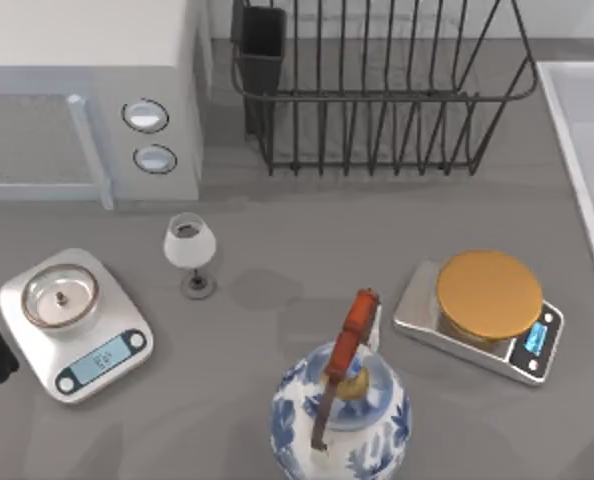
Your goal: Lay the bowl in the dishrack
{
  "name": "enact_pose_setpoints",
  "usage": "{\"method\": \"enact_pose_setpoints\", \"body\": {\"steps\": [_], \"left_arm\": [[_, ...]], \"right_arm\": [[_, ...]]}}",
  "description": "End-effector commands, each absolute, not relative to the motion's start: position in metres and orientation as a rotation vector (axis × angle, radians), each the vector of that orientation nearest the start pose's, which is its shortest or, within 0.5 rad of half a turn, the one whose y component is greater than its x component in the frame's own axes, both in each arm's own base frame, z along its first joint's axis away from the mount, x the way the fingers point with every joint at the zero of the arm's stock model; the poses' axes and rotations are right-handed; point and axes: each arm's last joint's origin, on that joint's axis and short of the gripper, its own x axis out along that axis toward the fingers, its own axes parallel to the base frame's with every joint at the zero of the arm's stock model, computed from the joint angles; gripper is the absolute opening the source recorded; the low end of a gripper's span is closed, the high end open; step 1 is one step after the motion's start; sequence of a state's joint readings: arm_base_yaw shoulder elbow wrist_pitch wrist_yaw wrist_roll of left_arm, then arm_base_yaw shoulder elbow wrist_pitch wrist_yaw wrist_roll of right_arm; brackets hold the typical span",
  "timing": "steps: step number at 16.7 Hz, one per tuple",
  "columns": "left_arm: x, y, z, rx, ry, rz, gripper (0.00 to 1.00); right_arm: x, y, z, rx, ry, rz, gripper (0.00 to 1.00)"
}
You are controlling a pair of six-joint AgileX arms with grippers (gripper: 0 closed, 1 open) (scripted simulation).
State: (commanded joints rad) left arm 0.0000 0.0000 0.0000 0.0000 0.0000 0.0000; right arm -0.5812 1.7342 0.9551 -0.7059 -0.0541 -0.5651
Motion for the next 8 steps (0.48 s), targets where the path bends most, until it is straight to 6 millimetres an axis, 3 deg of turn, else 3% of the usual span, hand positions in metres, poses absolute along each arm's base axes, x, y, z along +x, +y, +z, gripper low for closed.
{"method": "enact_pose_setpoints", "body": {"steps": [8], "left_arm": [[0.1057, -0.0012, 0.16, 0.0, 0.0, 0.0, 1.0]], "right_arm": [[0.25, -0.1618, 0.1402, 0.01, 1.469, -0.009, 0.0]]}}
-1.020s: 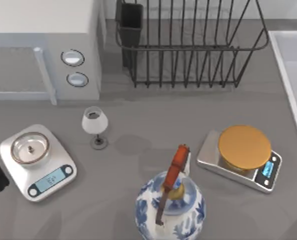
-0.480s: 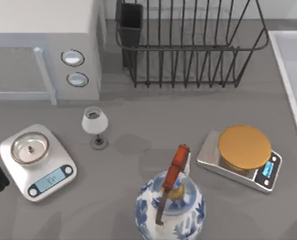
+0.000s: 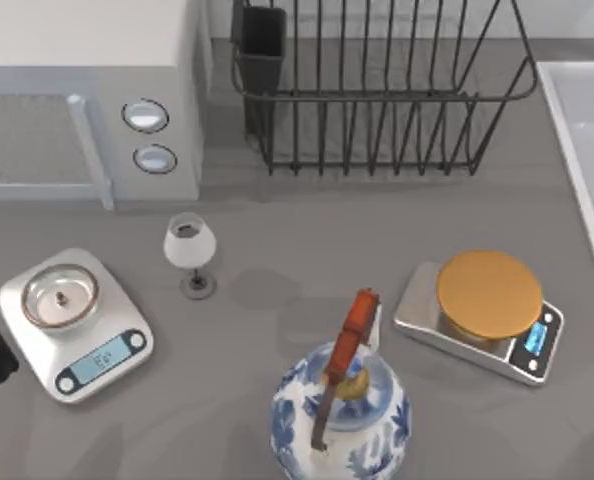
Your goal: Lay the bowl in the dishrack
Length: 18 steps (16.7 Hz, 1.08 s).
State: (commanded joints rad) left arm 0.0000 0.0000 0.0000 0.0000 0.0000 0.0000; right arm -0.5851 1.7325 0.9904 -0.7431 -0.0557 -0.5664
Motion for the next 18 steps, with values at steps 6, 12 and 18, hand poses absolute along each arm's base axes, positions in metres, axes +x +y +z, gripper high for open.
{"method": "enact_pose_setpoints", "body": {"steps": [6, 12, 18], "left_arm": [[0.106, -0.001, 0.16, 0.0, 0.0, 0.0, 1.0], [0.106, -0.001, 0.16, 0.0, 0.0, 0.0, 1.0], [0.106, -0.001, 0.16, 0.0, 0.0, 0.0, 1.0]], "right_arm": [[0.265, -0.173, 0.219, 0.019, 1.484, 0.002, 0.0], [0.252, -0.163, 0.314, 0.018, 1.485, -0.001, 0.0], [0.247, -0.159, 0.332, 0.009, 1.468, -0.01, 0.0]]}}
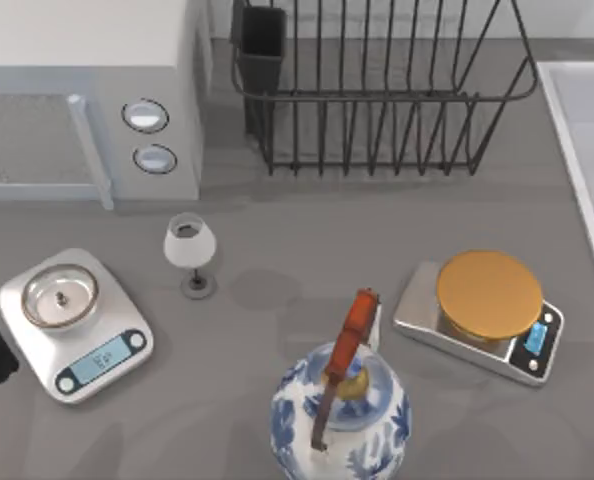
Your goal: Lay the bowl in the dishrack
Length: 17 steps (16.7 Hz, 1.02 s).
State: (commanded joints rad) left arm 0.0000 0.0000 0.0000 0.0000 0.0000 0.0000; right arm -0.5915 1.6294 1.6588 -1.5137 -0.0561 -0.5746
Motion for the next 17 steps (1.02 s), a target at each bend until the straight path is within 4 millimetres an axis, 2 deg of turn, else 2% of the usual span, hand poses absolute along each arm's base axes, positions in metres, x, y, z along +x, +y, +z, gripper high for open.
{"method": "enact_pose_setpoints", "body": {"steps": [4, 6, 8, 10, 13, 15, 17], "left_arm": [[0.106, -0.001, 0.16, 0.0, 0.0, 0.0, 1.0], [0.106, -0.001, 0.16, 0.0, 0.0, 0.0, 1.0], [0.106, -0.001, 0.16, 0.0, 0.0, 0.0, 1.0], [0.106, -0.001, 0.16, 0.0, 0.0, 0.0, 1.0], [0.106, -0.001, 0.16, 0.0, 0.0, 0.0, 1.0], [0.106, -0.001, 0.16, 0.0, 0.0, 0.0, 1.0], [0.106, -0.001, 0.16, 0.0, 0.0, 0.0, 1.0]], "right_arm": [[0.255, -0.153, 0.332, -0.033, 1.455, -0.022, 0.0], [0.27, -0.138, 0.333, -0.126, 1.416, -0.049, 0.0], [0.29, -0.113, 0.336, -0.247, 1.347, -0.082, 0.0], [0.311, -0.076, 0.34, -0.373, 1.239, -0.114, 0.0], [0.334, 0.002, 0.347, -0.522, 0.997, -0.146, 0.0], [0.336, 0.064, 0.356, -0.559, 0.79, -0.146, 0.0], [0.321, 0.127, 0.367, -0.531, 0.571, -0.128, 0.0]]}}
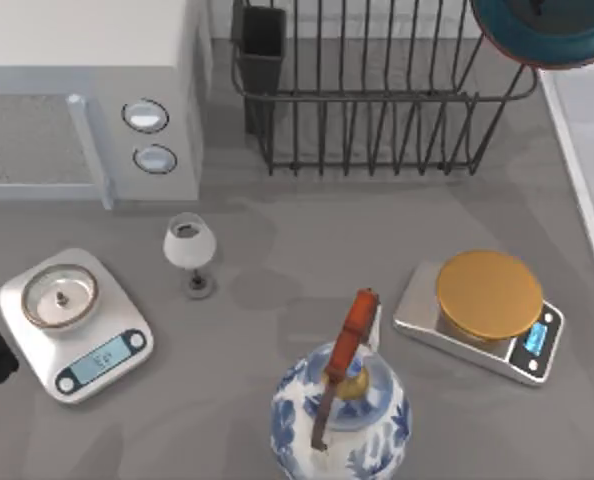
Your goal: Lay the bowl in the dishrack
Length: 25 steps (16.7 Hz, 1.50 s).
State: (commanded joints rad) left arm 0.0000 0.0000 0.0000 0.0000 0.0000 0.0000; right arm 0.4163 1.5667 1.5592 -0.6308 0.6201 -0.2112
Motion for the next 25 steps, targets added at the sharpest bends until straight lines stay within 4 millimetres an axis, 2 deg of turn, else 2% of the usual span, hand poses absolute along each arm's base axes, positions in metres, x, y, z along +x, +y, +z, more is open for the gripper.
{"method": "enact_pose_setpoints", "body": {"steps": [3, 5, 8, 11, 16, 18, 21, 25], "left_arm": [[0.106, -0.001, 0.16, 0.0, 0.0, 0.0, 1.0], [0.106, -0.001, 0.16, 0.0, 0.0, 0.0, 1.0], [0.106, -0.001, 0.16, 0.0, 0.0, 0.0, 1.0], [0.106, -0.001, 0.16, 0.0, 0.0, 0.0, 1.0], [0.106, -0.001, 0.16, 0.0, 0.0, 0.0, 1.0], [0.106, -0.001, 0.16, 0.0, 0.0, 0.0, 1.0], [0.106, -0.001, 0.16, 0.0, 0.0, 0.0, 1.0], [0.106, -0.001, 0.16, 0.0, 0.0, 0.0, 1.0]], "right_arm": [[0.276, 0.204, 0.388, -0.377, 0.279, -0.081, 0.0], [0.24, 0.236, 0.402, -0.239, 0.141, -0.047, 0.0], [0.198, 0.259, 0.415, -0.067, 0.03, -0.018, 0.0], [0.182, 0.264, 0.419, 0.0, 0.0, -0.01, 0.0], [0.185, 0.265, 0.418, -0.002, 0.002, -0.009, 0.0], [0.196, 0.271, 0.41, -0.004, 0.003, -0.009, 0.0], [0.235, 0.289, 0.379, -0.004, 0.005, -0.007, 0.0], [0.307, 0.296, 0.312, 0.019, -0.012, -0.006, 0.0]]}}
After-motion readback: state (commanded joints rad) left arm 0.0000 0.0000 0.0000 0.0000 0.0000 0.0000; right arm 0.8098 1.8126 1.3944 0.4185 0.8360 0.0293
